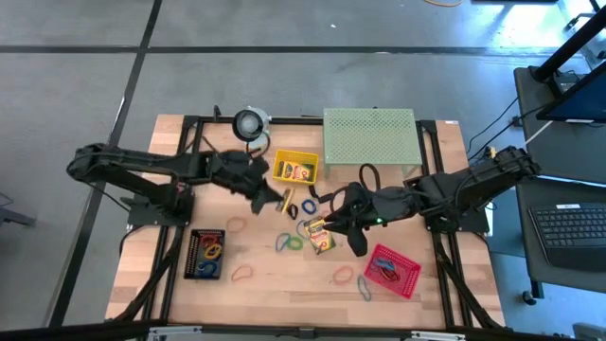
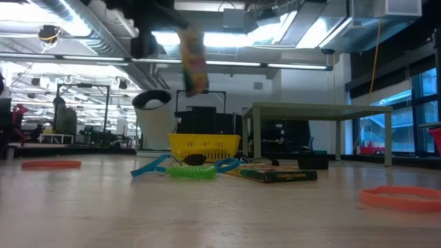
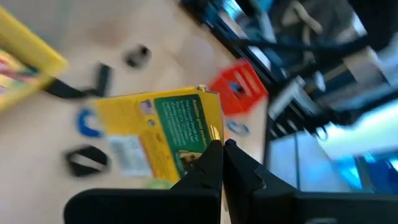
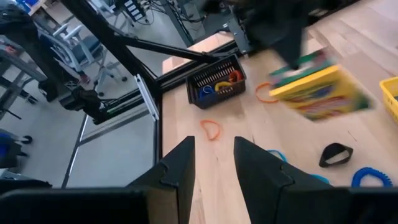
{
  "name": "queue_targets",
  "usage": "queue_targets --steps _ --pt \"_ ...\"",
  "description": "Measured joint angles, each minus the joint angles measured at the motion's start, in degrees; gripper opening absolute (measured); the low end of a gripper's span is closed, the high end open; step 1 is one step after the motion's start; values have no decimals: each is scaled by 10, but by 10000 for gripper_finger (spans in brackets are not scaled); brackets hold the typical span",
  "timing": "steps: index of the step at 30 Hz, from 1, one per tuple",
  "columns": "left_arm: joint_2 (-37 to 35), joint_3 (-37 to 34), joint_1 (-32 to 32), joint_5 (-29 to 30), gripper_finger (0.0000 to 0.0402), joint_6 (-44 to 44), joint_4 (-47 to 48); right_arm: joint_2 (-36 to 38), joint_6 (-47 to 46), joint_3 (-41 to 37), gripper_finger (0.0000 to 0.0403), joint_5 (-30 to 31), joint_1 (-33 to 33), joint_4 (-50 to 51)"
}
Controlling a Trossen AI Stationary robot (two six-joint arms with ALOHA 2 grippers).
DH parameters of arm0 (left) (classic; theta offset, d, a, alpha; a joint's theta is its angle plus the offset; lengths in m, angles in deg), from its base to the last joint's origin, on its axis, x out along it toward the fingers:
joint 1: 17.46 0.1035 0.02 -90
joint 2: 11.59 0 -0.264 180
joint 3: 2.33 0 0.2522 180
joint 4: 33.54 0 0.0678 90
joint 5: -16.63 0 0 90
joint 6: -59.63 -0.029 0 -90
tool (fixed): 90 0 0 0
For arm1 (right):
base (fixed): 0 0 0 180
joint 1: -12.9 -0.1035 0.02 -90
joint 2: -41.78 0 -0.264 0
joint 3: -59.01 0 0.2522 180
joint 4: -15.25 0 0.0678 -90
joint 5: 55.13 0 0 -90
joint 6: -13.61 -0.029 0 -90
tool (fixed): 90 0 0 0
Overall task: Pick & Place Office Desk Supplies
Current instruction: Put the crayon box into the yellow bin
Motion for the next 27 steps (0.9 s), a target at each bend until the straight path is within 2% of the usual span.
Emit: queue_targets --steps 6,14,22,27 --pt "14 0 88 -17 1 -30 -40 0 2 0 112 2 0 0" --pt "69 0 188 -93 1 -25 -163 0 2 0 112 16 0 -1" --pt "160 0 219 -150 1 15 -295 5 0 0 112 47 -2 -2" --pt "205 0 230 -158 1 19 -305 15 0 0 112 47 -2 -1"
